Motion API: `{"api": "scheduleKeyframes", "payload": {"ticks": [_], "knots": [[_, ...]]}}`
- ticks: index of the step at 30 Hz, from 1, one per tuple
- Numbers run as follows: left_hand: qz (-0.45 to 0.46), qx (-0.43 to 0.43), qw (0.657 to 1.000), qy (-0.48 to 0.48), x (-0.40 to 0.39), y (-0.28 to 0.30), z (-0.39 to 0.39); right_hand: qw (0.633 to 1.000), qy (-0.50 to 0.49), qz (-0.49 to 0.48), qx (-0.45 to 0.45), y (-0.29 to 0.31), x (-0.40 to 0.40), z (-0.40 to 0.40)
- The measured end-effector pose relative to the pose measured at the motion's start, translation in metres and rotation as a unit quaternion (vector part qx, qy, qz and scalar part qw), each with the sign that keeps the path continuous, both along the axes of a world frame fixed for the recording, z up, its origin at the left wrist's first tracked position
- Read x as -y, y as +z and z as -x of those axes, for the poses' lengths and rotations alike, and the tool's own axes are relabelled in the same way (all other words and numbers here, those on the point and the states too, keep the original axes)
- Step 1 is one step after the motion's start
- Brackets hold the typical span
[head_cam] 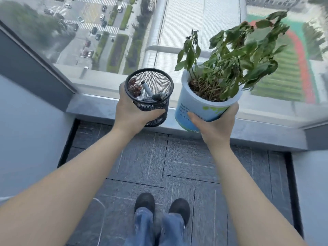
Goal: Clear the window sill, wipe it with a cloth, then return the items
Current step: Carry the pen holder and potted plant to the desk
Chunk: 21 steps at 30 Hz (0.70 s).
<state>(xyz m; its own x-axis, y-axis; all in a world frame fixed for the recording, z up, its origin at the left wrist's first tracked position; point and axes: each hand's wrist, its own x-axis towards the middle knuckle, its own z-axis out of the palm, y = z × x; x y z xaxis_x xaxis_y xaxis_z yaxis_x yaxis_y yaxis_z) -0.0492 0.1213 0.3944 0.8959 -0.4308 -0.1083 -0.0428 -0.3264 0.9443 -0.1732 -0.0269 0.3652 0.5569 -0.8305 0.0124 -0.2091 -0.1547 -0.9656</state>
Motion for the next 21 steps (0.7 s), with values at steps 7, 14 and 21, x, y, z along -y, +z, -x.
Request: {"api": "scheduleKeyframes", "payload": {"ticks": [7, 14, 21], "knots": [[0.019, 0.061, 0.997, 0.050, -0.047, 0.162, 0.028, 0.998, 0.040, 0.038, 0.038, 0.161, -0.032, 0.014], [0.036, 0.111, 0.982, 0.147, -0.118, 0.250, 0.092, 0.983, 0.148, 0.066, 0.090, 0.251, -0.079, 0.041], [0.032, 0.141, 0.947, 0.287, -0.236, 0.319, 0.169, 0.949, 0.292, 0.067, 0.095, 0.318, -0.184, 0.063]]}}
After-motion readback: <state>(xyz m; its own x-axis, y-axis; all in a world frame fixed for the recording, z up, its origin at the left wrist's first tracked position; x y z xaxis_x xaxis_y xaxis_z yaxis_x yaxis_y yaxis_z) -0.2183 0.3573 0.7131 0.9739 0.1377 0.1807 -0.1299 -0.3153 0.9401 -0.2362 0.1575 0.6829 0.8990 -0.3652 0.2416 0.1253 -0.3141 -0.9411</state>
